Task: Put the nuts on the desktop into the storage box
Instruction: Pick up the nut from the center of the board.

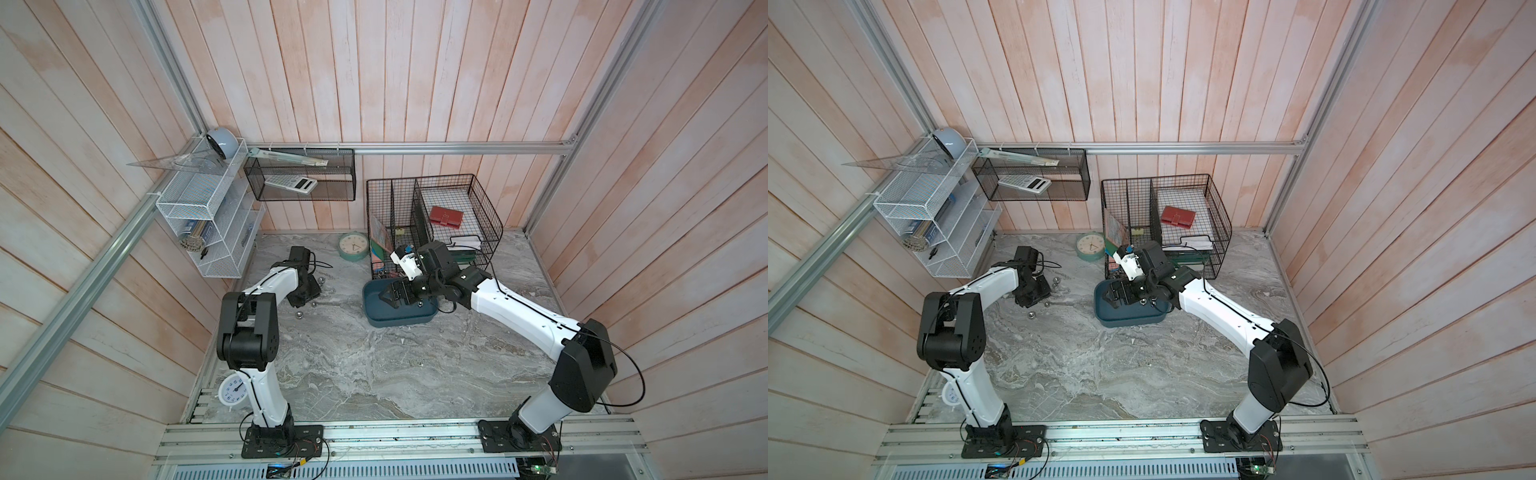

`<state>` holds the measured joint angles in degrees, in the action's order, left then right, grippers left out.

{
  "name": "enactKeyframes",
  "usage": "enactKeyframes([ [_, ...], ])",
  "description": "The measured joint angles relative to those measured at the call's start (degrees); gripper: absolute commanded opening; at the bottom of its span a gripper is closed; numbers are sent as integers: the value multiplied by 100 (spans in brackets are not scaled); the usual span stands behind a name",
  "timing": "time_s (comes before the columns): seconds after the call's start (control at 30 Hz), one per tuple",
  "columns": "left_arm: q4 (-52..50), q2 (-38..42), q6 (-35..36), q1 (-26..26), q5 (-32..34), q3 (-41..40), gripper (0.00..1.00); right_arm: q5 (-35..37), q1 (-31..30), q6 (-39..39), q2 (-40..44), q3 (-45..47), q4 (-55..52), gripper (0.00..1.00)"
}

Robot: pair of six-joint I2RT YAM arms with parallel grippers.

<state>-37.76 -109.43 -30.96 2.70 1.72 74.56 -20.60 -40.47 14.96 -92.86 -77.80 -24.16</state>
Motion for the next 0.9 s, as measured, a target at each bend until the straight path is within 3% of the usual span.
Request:
enactKeyframes([
  [0.33,0,-267,190,118,-44,44,36,17,0,24,-4,0,-11,98],
  [0.57,4,-269,256,162,-48,44,26,46,0,44,-4,0,-31,98],
  [0.63,2,-269,264,168,-50,44,18,59,0,46,-4,0,-31,98],
  [0.9,68,-251,249,197,-87,-11,19,103,0,116,-4,-2,-33,98],
])
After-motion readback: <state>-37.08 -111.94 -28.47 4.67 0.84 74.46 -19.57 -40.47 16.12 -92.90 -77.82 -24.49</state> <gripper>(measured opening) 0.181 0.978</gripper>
